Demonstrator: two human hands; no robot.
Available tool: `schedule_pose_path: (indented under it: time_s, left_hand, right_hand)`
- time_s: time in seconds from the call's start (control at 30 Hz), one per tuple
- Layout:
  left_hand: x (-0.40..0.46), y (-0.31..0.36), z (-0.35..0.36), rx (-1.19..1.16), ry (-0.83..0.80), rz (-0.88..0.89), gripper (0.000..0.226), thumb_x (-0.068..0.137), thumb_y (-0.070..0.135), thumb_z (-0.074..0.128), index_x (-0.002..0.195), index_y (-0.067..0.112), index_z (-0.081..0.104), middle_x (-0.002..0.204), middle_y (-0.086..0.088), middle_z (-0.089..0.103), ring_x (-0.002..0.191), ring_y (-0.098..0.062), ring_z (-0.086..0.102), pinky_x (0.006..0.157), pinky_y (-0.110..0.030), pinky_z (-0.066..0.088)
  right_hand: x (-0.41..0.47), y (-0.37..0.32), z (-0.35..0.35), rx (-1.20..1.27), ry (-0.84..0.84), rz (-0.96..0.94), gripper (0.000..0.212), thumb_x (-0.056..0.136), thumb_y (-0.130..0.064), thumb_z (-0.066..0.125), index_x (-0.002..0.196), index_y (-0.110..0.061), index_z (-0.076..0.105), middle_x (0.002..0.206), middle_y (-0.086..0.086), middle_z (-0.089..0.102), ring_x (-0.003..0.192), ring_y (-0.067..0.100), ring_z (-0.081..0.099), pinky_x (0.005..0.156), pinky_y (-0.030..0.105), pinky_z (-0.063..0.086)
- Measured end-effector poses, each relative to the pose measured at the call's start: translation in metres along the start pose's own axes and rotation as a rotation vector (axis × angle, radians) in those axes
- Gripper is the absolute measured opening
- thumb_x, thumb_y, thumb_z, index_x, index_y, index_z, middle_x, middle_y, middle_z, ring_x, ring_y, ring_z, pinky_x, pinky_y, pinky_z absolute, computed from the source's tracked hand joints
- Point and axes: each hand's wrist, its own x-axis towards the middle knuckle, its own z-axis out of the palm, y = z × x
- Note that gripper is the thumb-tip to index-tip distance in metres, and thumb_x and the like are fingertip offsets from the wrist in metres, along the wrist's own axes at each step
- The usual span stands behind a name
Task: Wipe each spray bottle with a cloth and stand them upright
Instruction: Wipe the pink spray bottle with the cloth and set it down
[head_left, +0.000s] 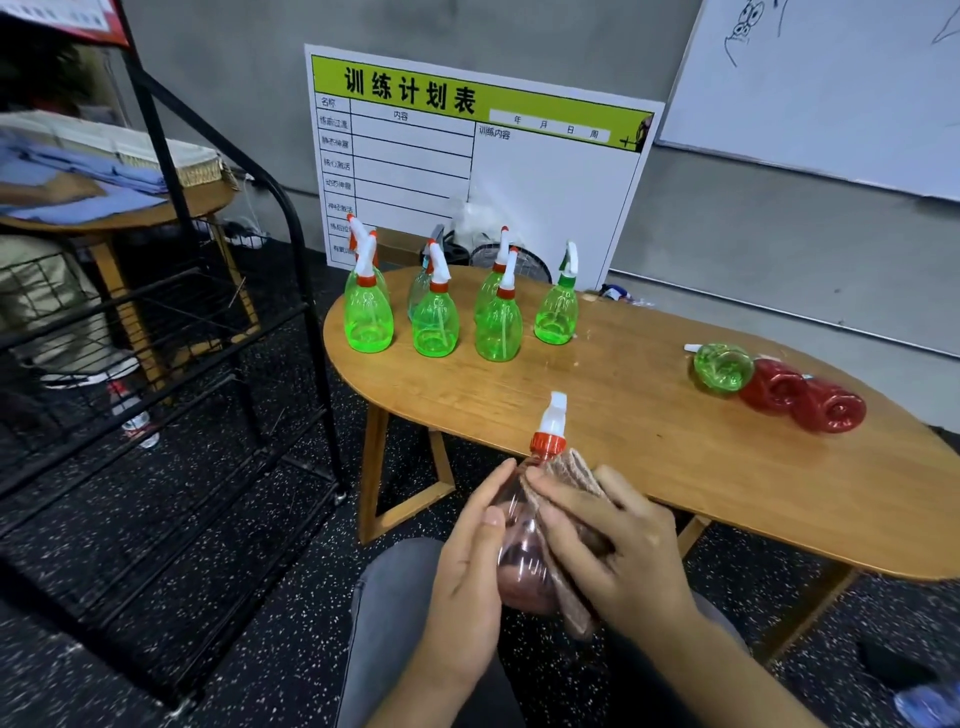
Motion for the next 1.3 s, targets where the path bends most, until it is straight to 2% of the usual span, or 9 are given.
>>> schedule_pose_path:
  time_s: [0.23,0.5,0.73,0.8,0.9,0.97,1.07,1.2,1.3]
  left_hand:
    - [0.0,-0.002,-0.001,0.01,0.043,0.0,0.047,0.096,0.042,0.046,0.139,0.043,0.064,0.123,-0.007,0.076,0.111,-0.024,0.074,0.09,-0.031,0.06]
    - [-0.002,0.004,0.006,0.046,-0.003,-0.008,0.047,0.101,0.036,0.044,0.145,0.03,0.057,0.134,0.007,0.073,0.125,-0.015,0.069,0.093,-0.025,0.058]
    - [-0.004,0.006,0.001,0.027,-0.003,-0.016,0.072,0.09,0.072,0.062,0.153,0.039,0.048,0.146,0.001,0.065,0.133,-0.026,0.063,0.109,-0.056,0.05]
    - [-0.005,0.006,0.002,0.004,-0.049,-0.016,0.087,0.084,0.067,0.076,0.157,0.035,0.042,0.145,0.0,0.065,0.129,-0.03,0.066,0.105,-0.058,0.052]
    - [-0.005,0.006,0.006,-0.064,-0.071,-0.036,0.065,0.097,0.044,0.072,0.155,0.035,0.044,0.136,0.001,0.07,0.125,-0.03,0.069,0.099,-0.049,0.057]
    - [-0.004,0.003,0.008,-0.083,-0.08,-0.071,0.055,0.1,0.038,0.063,0.153,0.036,0.048,0.135,0.0,0.072,0.125,-0.027,0.069,0.097,-0.044,0.058]
    - [-0.004,-0.003,0.008,-0.076,-0.088,-0.117,0.051,0.098,0.034,0.051,0.149,0.041,0.052,0.131,-0.008,0.073,0.121,-0.028,0.07,0.098,-0.051,0.055]
    - [-0.005,-0.01,0.01,-0.054,-0.082,-0.102,0.049,0.1,0.034,0.048,0.149,0.039,0.052,0.137,-0.006,0.071,0.128,-0.025,0.067,0.103,-0.045,0.052]
    - [-0.008,-0.011,0.011,-0.005,-0.066,-0.052,0.053,0.101,0.044,0.054,0.153,0.036,0.048,0.141,-0.005,0.069,0.131,-0.026,0.065,0.108,-0.048,0.051]
  right_hand:
    - [-0.027,-0.004,-0.006,-0.1,-0.168,-0.354,0.031,0.094,-0.029,0.077,0.125,-0.03,0.076,0.108,-0.005,0.071,0.083,0.0,0.066,0.064,0.017,0.056]
    - [0.011,0.014,-0.004,0.075,0.018,0.139,0.031,0.103,-0.043,0.058,0.129,-0.033,0.07,0.081,-0.008,0.055,0.068,0.008,0.053,0.056,0.017,0.042]
    - [0.013,0.002,-0.004,0.281,0.069,0.292,0.032,0.1,-0.031,0.06,0.126,-0.019,0.074,0.092,0.004,0.068,0.084,0.003,0.057,0.076,0.012,0.043]
    - [0.012,0.003,-0.005,0.282,0.077,0.336,0.033,0.101,-0.032,0.06,0.127,-0.018,0.075,0.098,0.01,0.071,0.087,0.004,0.058,0.079,0.013,0.044]
    - [0.008,0.005,-0.006,0.316,0.103,0.379,0.032,0.1,-0.033,0.061,0.125,-0.021,0.075,0.1,0.014,0.072,0.086,0.008,0.059,0.079,0.025,0.052]
    - [0.005,0.006,-0.007,0.329,0.118,0.383,0.028,0.1,-0.031,0.062,0.124,-0.025,0.076,0.104,0.008,0.075,0.09,0.009,0.062,0.086,0.034,0.055]
    - [0.001,0.008,-0.008,0.306,0.11,0.347,0.027,0.1,-0.027,0.063,0.125,-0.022,0.075,0.098,0.007,0.073,0.084,0.008,0.058,0.077,0.024,0.05]
    - [-0.003,0.01,-0.008,0.277,0.083,0.278,0.027,0.1,-0.022,0.064,0.125,-0.021,0.072,0.095,-0.029,0.064,0.084,-0.002,0.058,0.075,0.01,0.043]
    - [-0.007,0.007,-0.006,0.228,0.066,0.255,0.028,0.1,-0.026,0.062,0.125,-0.023,0.072,0.098,-0.036,0.063,0.085,-0.001,0.059,0.077,0.011,0.043]
